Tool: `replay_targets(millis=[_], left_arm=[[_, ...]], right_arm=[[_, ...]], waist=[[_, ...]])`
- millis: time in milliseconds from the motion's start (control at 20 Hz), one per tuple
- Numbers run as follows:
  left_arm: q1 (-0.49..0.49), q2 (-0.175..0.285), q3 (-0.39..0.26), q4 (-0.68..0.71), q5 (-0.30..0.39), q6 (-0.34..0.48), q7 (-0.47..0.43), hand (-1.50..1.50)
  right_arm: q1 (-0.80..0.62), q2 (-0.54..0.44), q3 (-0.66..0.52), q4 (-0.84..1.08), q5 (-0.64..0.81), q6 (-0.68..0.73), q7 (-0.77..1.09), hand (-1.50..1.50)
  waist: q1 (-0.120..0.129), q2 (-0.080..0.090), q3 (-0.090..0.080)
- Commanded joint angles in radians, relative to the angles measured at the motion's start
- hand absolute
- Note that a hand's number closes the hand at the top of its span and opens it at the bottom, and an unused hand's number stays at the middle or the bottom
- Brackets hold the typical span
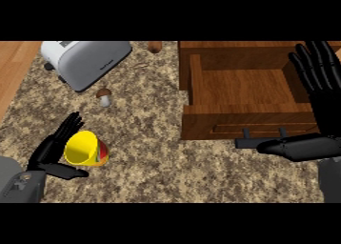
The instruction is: Pick up the cup, place it into the drawer and close the drawer
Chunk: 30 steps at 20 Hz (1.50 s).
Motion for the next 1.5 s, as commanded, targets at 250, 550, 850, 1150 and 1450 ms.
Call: replay_targets(millis=[250,550,850,1150,1450], left_arm=[[-0.046,-0.006,-0.003,0.129,-0.021,-0.072,-0.210,-1.50],[-0.054,-0.038,-0.028,0.157,-0.049,-0.045,-0.252,-1.50],[-0.070,-0.034,-0.024,0.175,-0.042,-0.072,-0.273,-1.50],[-0.124,-0.110,-0.023,0.183,-0.018,-0.133,-0.214,-1.50],[-0.086,-0.120,-0.043,0.089,-0.036,-0.023,-0.358,1.50]], right_arm=[[-0.008,0.007,0.019,-0.011,0.002,0.003,0.018,-1.50],[0.014,0.014,0.023,-0.007,-0.002,0.014,-0.001,-1.50],[0.013,-0.016,-0.011,0.003,-0.028,0.041,-0.009,-1.50],[-0.001,-0.029,-0.027,-0.013,-0.045,0.040,0.024,-1.50],[0.014,0.006,0.018,0.027,0.033,0.011,-0.026,-1.50]], waist=[[-0.014,0.007,-0.003],[-0.010,0.005,-0.002],[-0.017,0.007,-0.003],[-0.032,0.008,-0.004],[-0.003,0.006,-0.002]])
